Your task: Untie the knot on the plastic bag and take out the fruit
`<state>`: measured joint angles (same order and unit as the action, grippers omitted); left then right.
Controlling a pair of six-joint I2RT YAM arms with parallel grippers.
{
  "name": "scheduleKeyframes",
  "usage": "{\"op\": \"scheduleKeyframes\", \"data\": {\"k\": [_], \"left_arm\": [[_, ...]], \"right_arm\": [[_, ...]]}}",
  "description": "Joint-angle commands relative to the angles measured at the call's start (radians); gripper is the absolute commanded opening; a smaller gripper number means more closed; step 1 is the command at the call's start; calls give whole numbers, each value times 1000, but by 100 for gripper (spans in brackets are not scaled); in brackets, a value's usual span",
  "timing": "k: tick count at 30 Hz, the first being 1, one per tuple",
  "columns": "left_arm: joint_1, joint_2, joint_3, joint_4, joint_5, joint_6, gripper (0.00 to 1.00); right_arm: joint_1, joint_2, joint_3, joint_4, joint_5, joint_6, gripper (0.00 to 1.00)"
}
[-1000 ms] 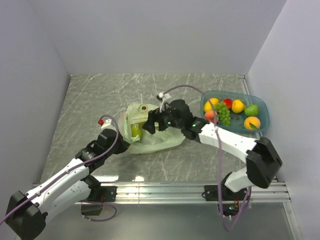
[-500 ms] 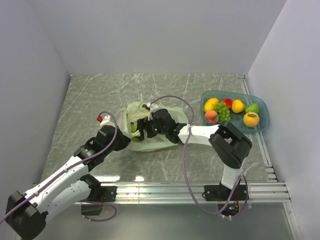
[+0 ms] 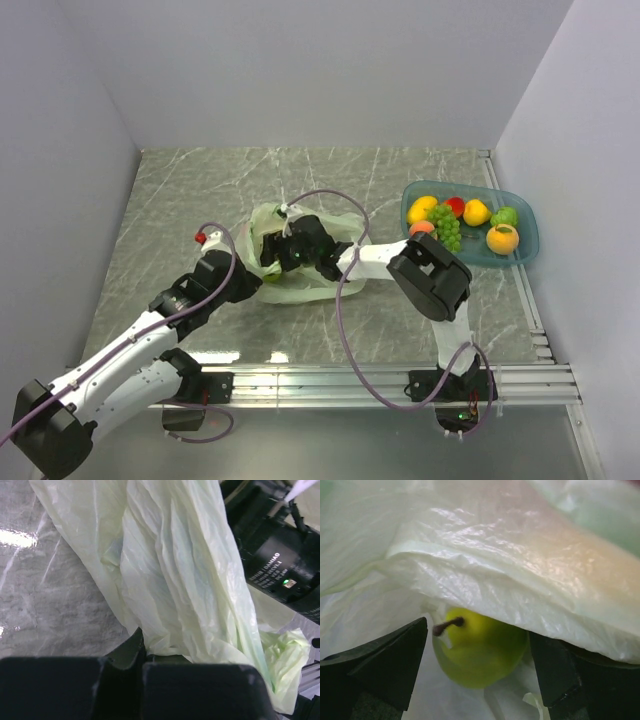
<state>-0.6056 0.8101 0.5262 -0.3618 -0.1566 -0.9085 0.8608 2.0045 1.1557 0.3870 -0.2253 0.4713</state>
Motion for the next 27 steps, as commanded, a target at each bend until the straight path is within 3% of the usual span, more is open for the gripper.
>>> {"op": "scheduleKeyframes", "data": {"k": [1,2,3,6,9,12,20,23,27], "left_arm": [[-3,1,20,21,9,-13,1],[-5,1,20,20,8,-15,1],[-5,3,20,18,3,-16,1],[-3,4,15,17,-4,-24,1],[-3,8,9,15,-26,-33,1],[-5,6,0,24,-43,-35,1],[-3,53,0,60,-35,-15,1],[-3,58,-3,72,-31,-3,1],[-3,51,-18,92,-20,0,1]], "right_arm": [[7,20,36,46,17,18,76],[7,13,27,59,15,17,70],[6,2,4,62,17,12,53],[7,-55,-39,46,0,-19,26],[7,-139,-100,21,-11,-57,12],[7,-236,-168,-5,-5,-92,5],[6,-493,-248,-115,33,-160,1],[-29,-575,-217,-209,82,-180,0],[-182,-690,-217,-299,136,-197,0]]}}
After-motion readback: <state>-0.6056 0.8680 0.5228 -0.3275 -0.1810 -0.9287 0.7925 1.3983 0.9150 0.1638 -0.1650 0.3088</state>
